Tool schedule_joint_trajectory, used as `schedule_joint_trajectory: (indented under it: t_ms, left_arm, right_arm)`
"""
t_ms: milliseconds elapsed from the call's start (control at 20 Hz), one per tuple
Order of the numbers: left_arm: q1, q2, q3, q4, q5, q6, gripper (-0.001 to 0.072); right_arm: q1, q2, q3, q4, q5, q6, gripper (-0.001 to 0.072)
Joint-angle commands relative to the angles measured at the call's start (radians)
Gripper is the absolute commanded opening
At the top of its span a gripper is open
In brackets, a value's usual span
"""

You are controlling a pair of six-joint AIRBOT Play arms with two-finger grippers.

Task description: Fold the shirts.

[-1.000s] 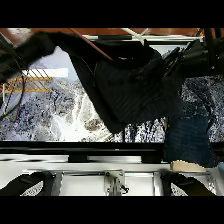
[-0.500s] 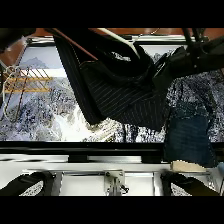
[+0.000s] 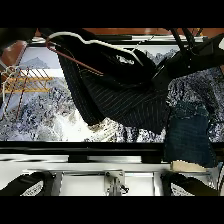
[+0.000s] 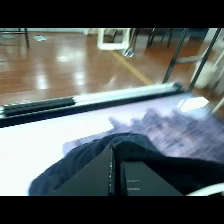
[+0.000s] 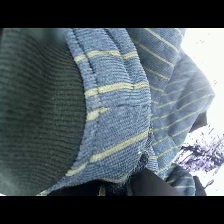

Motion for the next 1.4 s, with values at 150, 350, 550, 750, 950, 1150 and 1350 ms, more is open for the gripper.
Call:
schedule_joint_trajectory:
  t_ms: [150,350,550,750,950,1150,1350]
  left_arm:
    - [0.043,0.011,-0.002,0.278,-0.327,0.031,0.0056]
    - [0.034,0.02,0.029,0.268,-0.311,0.019,0.0057]
    - [0.005,0.031,0.1,0.054,-0.26,-0.014,0.0057]
    - [-0.055,0.044,0.114,0.012,-0.275,-0.023,0.0056]
    - [-0.052,0.076,0.115,0.253,-0.451,-0.07,0.0056]
    - [-0.056,0.081,0.115,0.347,-0.587,-0.103,0.0056]
    - [-0.126,0.077,0.114,0.198,-0.486,-0.23,0.0056]
  right_arm:
    - [0.0,0.025,0.0,0.055,-0.001,-0.009,0.0109]
    - [0.0,0.028,0.0,0.013,0.024,-0.008,0.011]
    - [0.0,0.026,0.0,-0.045,0.015,-0.008,0.011]
    - [0.0,0.026,0.0,-0.114,-0.005,0.014,0.011]
    - [-0.001,0.026,0.0,-0.142,-0.029,0.021,0.011]
    - [-0.001,0.026,0.0,-0.212,-0.042,0.037,0.0109]
    - [0.0,0.026,0.0,-0.225,-0.119,0.074,0.0109]
